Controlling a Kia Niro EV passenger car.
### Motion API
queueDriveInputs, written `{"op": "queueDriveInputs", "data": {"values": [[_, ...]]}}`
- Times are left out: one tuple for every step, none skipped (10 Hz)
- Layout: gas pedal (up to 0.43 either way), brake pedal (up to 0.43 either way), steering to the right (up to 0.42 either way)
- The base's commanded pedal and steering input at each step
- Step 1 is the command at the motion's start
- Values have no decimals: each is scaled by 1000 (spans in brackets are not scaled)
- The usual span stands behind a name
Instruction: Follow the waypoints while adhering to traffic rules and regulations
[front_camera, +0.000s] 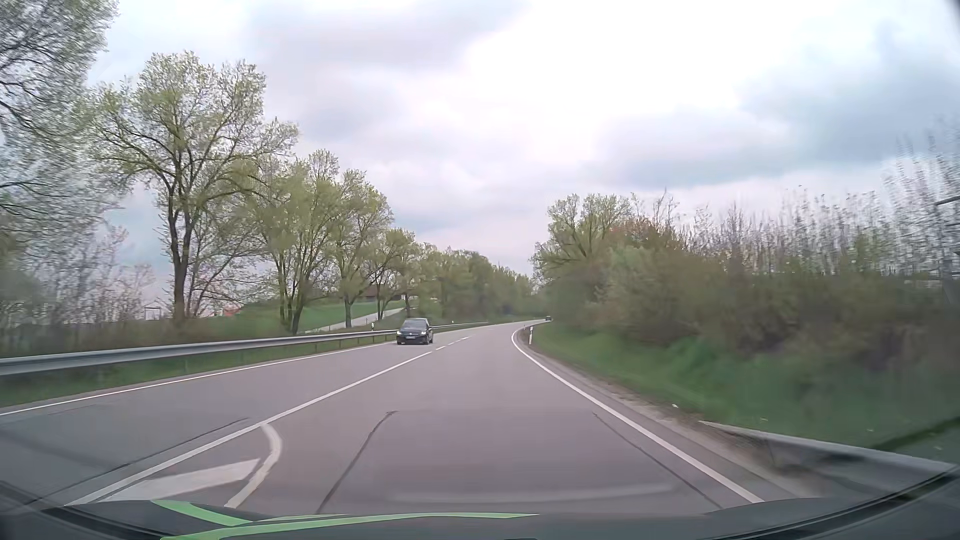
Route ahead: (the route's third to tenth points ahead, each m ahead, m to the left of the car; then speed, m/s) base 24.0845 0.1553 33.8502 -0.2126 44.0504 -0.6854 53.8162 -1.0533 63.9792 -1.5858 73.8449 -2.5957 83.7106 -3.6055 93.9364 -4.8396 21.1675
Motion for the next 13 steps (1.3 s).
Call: {"op": "queueDriveInputs", "data": {"values": [[319, 0, 4], [319, 0, 4], [319, 0, 4], [319, 0, 3], [319, 0, 3], [319, 0, 3], [319, 0, 3], [319, 0, 3], [319, 0, 3], [319, 0, 3], [311, 0, 3], [299, 0, 4], [287, 0, 4]]}}
